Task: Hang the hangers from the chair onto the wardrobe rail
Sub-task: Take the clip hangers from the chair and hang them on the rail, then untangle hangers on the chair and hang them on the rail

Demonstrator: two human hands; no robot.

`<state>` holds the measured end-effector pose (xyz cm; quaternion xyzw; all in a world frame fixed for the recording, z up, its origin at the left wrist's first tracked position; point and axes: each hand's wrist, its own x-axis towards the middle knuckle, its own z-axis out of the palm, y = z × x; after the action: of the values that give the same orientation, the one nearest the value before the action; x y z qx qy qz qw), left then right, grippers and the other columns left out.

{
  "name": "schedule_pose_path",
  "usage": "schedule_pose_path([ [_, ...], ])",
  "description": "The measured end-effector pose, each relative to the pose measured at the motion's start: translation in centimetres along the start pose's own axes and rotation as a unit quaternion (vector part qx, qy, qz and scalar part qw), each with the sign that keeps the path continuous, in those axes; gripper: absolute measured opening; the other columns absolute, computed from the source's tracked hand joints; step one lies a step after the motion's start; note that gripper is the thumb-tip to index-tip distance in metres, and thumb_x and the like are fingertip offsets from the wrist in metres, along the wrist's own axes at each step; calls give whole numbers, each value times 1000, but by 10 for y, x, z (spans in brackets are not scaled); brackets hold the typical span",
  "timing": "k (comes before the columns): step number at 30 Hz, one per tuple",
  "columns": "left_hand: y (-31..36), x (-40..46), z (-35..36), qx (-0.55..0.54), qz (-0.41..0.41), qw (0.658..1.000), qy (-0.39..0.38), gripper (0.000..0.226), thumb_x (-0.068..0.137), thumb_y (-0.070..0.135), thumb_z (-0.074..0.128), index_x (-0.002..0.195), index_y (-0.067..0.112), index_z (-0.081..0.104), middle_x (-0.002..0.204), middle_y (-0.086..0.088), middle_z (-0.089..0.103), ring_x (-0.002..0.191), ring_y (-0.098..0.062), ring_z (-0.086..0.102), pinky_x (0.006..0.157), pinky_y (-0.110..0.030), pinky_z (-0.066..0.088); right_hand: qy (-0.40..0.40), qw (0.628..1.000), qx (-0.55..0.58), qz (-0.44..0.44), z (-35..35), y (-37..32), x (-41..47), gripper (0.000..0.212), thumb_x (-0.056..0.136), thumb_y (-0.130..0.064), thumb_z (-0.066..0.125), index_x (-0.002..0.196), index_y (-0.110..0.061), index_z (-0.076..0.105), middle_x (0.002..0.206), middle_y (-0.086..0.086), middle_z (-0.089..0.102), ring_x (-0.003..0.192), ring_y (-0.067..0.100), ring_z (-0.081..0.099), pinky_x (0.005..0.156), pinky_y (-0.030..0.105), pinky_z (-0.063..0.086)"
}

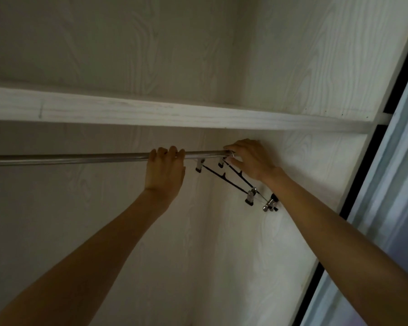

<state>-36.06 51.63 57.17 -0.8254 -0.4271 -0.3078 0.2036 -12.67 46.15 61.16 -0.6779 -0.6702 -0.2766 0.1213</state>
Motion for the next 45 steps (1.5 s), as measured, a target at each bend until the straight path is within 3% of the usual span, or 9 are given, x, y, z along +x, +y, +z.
schedule_pose_path([
  [11,4,1,-5,37,4,999,-36,50,96,36,43,140,12,34,129,-7,49,114,-25,51,103,-39,37,-42,991,-126,28,-6,23,-6,49,88,-38,59,133,-21,48,125,3,58,111,22,54,99,35,39],
  [24,-3,0,-4,31,31,998,-43,58,95,31,48,144,12,25,138,-7,43,125,-26,44,112,-41,30,-76,986,-129,68,-20,4,-29,59,89,-43,56,141,-24,36,137,6,48,129,24,42,106,37,34],
  [27,-8,-7,-5,47,38,997,-56,67,94,30,48,149,13,13,150,-6,29,138,-25,29,119,-45,11,-42,995,-61,72,-29,-12,-51,59,88,-37,59,141,-22,37,141,5,46,128,23,41,103,34,34],
  [30,-7,-29,3,52,65,995,-59,79,93,34,47,150,15,-3,159,-7,4,147,-24,4,117,-47,-8,4,997,-18,71,-39,-26,-81,39,88,-29,60,125,-17,57,126,6,57,114,24,51,93,34,41],
  [32,5,-49,13,-12,93,994,-50,77,87,31,56,150,15,14,157,-8,14,145,-25,15,118,-47,-1,9,998,4,65,-43,-34,-109,23,86,-21,63,106,-14,69,110,6,64,99,24,57,81,33,47],
  [34,24,-67,23,-97,109,989,-29,64,78,25,68,137,15,46,144,-7,43,131,-25,43,113,-43,24,-1,997,16,71,-44,-42,-140,14,85,-19,63,96,-16,72,101,3,66,90,23,59,75,31,49],
  [36,54,-84,24,-187,114,971,-101,47,83,24,63,129,17,54,128,-2,58,113,-21,57,99,-34,41,-42,992,13,117,-47,-47,-179,16,88,-23,58,98,-21,70,102,-1,65,93,19,58,77,32,50],
  [39,100,-114,24,-280,114,913,-275,32,91,29,51,123,26,55,120,5,63,107,-17,60,89,-27,45,-126,973,42,190,-53,-52,-246,19,91,-27,52,104,-26,66,104,-7,64,97,11,57,80,29,47],
  [45,221,-184,19,-390,245,730,-506,26,89,24,60,114,20,63,108,5,66,93,-9,61,78,-14,45,-278,900,77,326,-74,-38,-410,20,89,-27,55,107,-30,64,101,-8,68,93,9,60,77,22,44],
])
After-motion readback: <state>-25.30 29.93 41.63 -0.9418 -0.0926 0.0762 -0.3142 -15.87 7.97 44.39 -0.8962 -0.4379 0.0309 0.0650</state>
